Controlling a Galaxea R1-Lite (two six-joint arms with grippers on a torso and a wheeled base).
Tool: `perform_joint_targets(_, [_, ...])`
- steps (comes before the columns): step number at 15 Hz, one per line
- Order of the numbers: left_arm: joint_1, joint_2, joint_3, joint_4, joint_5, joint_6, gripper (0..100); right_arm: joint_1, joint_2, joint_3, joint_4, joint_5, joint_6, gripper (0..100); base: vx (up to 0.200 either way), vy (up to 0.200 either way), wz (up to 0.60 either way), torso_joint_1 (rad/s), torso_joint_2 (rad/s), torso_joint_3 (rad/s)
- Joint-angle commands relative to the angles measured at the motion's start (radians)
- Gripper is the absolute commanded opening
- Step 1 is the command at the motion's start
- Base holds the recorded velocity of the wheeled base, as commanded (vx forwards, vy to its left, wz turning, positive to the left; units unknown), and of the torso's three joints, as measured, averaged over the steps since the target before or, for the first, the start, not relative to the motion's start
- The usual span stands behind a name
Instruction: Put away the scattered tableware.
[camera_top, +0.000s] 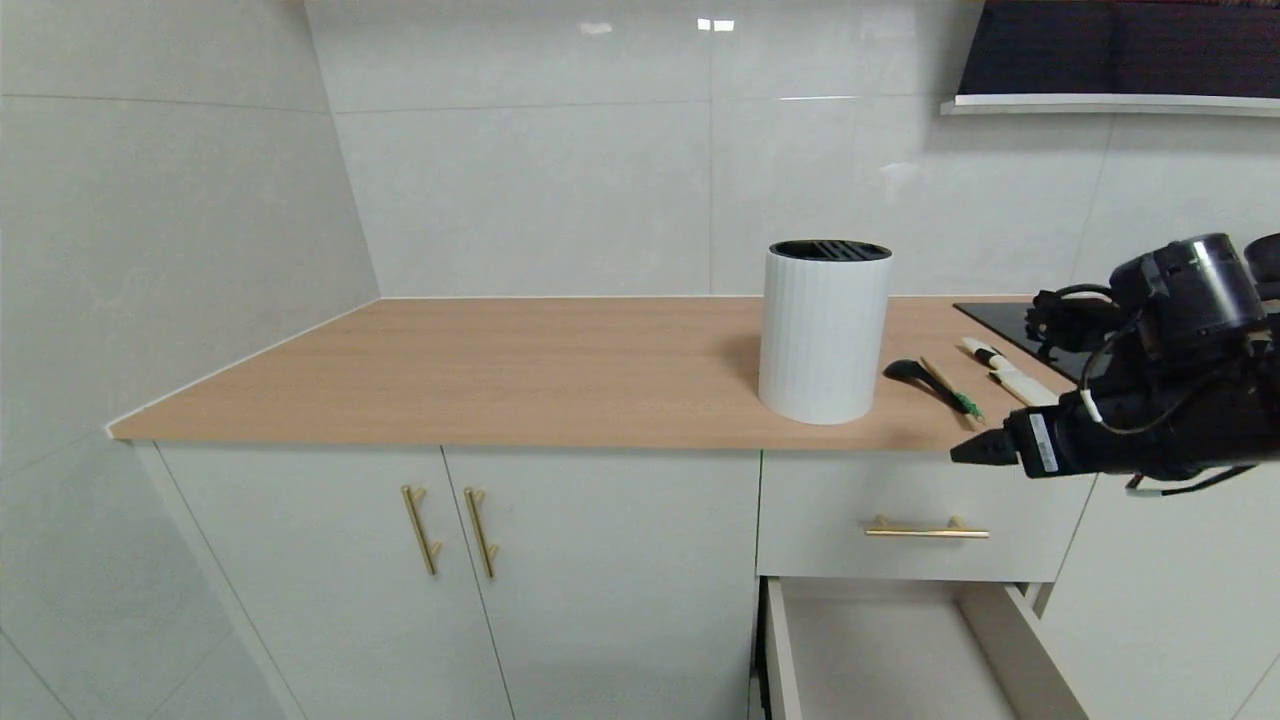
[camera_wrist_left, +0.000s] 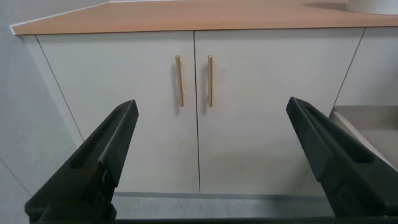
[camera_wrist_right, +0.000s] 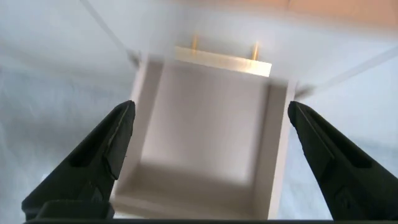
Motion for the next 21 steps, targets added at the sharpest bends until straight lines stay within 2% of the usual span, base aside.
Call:
perform_joint_targets(1, [0.000,0.000,0.000,0.000,0.000,0.000,100,-0.009,0.110,-0.230,0.114,-0.003,0.006,100,0.000,0.000,0.00,0.000,0.00,0.000])
perform_joint_targets(4, [0.000,0.000,0.000,0.000,0.000,0.000,100,-0.029,0.213,-0.316,0.106,-0.004,0.084,100,0.000,0.000,0.00,0.000,0.00,0.000])
perform_joint_targets(10, [0.000,0.000,0.000,0.000,0.000,0.000,100,-0.121,0.345,-0.411,0.057,-0.013,0.087,100,0.000,0.000,0.00,0.000,0.00,0.000])
perform_joint_targets(21, [0.000,0.000,0.000,0.000,0.000,0.000,100,-0.123,0.425,-0.432,0.043,-0.107,0.089,100,0.000,0.000,0.00,0.000,0.00,0.000])
